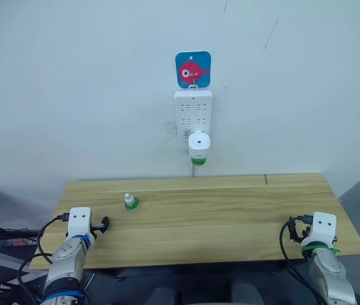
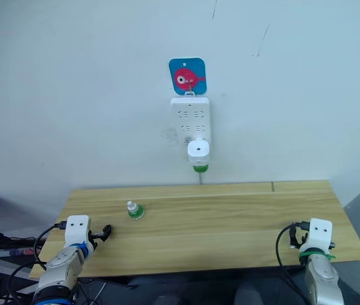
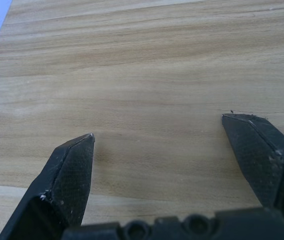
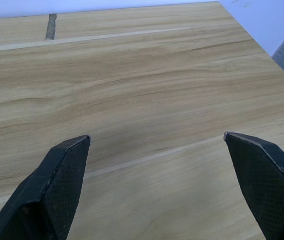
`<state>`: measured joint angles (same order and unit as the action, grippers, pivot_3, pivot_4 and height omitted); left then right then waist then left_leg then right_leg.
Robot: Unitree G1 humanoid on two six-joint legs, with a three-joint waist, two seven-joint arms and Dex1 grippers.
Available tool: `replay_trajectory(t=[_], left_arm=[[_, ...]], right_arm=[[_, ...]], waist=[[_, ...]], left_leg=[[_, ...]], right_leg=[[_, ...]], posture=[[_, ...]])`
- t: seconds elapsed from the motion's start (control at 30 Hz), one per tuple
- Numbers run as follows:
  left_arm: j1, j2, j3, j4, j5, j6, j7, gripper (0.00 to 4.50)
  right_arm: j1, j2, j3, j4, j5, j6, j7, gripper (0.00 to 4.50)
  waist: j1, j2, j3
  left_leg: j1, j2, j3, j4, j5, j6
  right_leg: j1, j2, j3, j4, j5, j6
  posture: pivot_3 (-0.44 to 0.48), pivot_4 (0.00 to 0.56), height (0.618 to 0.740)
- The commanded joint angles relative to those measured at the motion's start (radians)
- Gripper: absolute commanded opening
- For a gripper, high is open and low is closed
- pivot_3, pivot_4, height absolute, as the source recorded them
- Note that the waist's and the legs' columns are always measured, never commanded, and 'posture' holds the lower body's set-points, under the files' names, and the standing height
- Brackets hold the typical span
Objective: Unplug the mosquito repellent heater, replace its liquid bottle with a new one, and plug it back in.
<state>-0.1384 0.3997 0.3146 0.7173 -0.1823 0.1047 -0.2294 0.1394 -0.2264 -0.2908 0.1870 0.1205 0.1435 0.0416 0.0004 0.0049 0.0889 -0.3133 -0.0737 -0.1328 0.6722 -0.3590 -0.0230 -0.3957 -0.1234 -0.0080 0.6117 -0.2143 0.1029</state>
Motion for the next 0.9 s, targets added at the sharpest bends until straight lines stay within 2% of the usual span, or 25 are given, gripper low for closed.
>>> replay_trajectory(t=[0.03,0.43,0.6,0.73,0.9], left_arm=[[-0.004,0.021,0.013,-0.028,-0.002,-0.005,0.006,4.5],[0.026,0.016,0.031,-0.065,-0.028,-0.033,-0.003,4.5],[0.053,0.026,0.029,-0.136,-0.038,-0.004,-0.032,4.5],[0.109,0.043,0.045,-0.237,-0.062,0.019,-0.064,4.5],[0.235,0.109,0.097,-0.552,-0.199,0.129,-0.21,4.5]], right_arm=[[-0.022,-0.009,-0.007,-0.003,0.0,-0.024,0.003,4.48],[-0.037,-0.026,0.003,-0.01,-0.018,-0.029,0.025,4.48],[-0.019,-0.035,0.028,-0.059,-0.033,-0.017,0.053,4.48],[-0.014,-0.043,0.04,-0.093,-0.028,-0.005,0.072,4.48],[-0.01,-0.067,0.086,-0.264,0.011,0.069,0.161,4.48]], waist=[[0.0,0.0,0.0],[0.0,-0.001,0.003],[-0.002,-0.003,0.015],[-0.002,-0.004,0.023],[-0.005,-0.005,0.045]], left_leg=[[0.0,0.0,0.0,0.0,0.0,0.0],[-0.001,0.0,0.001,-0.004,0.0,0.0],[-0.001,0.0,0.001,-0.006,0.001,-0.001],[-0.003,0.001,0.001,-0.007,0.001,-0.002],[-0.005,0.002,0.001,-0.007,0.001,-0.002]], right_leg=[[0.0,0.0,0.0,0.0,0.0,0.0],[-0.003,0.0,0.001,0.0,0.0,0.0],[-0.005,0.0,0.001,0.0,0.0,0.0],[-0.009,0.0,0.001,0.0,-0.001,-0.001],[-0.011,0.0,0.001,0.0,-0.001,-0.002]], posture=[[0.039,0.103,0.74],[0.029,0.124,0.74],[0.036,0.136,0.74],[0.035,0.147,0.74],[0.056,0.172,0.74]])
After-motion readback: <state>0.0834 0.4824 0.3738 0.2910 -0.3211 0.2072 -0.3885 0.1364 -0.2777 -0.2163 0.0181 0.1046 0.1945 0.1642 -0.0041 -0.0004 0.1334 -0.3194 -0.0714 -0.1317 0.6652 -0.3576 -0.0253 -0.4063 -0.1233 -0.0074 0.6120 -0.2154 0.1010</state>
